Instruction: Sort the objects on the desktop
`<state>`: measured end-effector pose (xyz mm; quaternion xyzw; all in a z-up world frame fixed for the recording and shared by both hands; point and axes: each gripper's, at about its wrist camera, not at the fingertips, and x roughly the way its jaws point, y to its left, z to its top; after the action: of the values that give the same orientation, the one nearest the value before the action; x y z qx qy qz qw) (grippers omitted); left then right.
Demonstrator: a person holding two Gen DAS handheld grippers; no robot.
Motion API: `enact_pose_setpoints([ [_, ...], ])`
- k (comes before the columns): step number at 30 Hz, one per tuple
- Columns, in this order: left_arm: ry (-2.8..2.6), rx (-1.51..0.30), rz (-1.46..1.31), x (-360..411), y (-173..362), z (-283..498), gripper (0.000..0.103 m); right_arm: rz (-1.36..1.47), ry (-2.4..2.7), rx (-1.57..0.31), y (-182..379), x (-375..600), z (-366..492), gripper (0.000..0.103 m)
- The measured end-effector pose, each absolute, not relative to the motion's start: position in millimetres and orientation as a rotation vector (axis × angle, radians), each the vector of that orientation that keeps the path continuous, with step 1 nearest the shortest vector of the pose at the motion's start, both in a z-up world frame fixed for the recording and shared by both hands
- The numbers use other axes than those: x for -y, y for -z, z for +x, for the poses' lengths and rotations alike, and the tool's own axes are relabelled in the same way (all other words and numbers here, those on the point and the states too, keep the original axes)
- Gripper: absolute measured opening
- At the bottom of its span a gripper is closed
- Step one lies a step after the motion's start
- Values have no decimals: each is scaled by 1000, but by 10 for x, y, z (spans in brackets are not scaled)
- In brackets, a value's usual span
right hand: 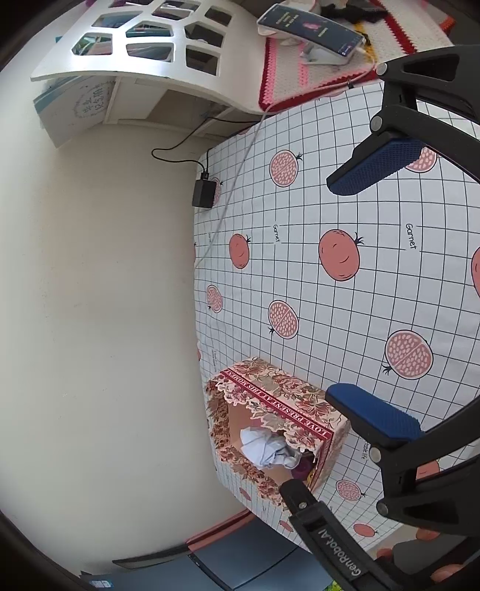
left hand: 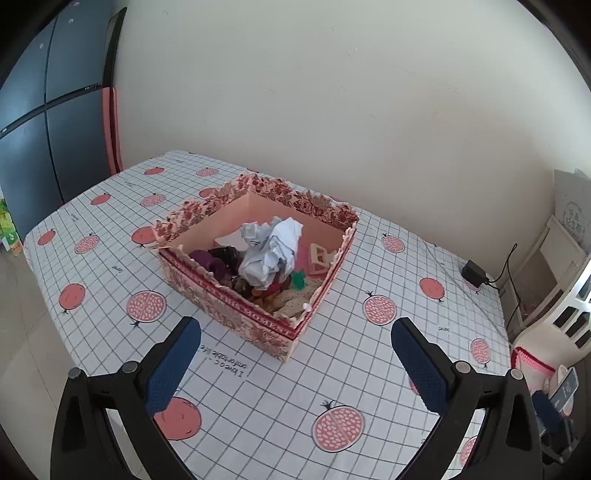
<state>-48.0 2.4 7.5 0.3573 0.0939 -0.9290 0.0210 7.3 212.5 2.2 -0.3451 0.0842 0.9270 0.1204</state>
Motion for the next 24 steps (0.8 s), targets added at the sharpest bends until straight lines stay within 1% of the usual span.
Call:
enact_pose_setpoints([
  [5, 2903, -198, 1033, -44, -60, -315, 103, -919, -2745, -172, -89, -1945, 178, 103],
  [11, 2910, -130, 955, -21, -82, -209, 103, -817, -2786, -189, -167, -1864, 323, 103],
  [24, 2849, -100, 1050, 30, 41, -171, 103, -809, -2804, -136, -151, -1745, 347, 103],
])
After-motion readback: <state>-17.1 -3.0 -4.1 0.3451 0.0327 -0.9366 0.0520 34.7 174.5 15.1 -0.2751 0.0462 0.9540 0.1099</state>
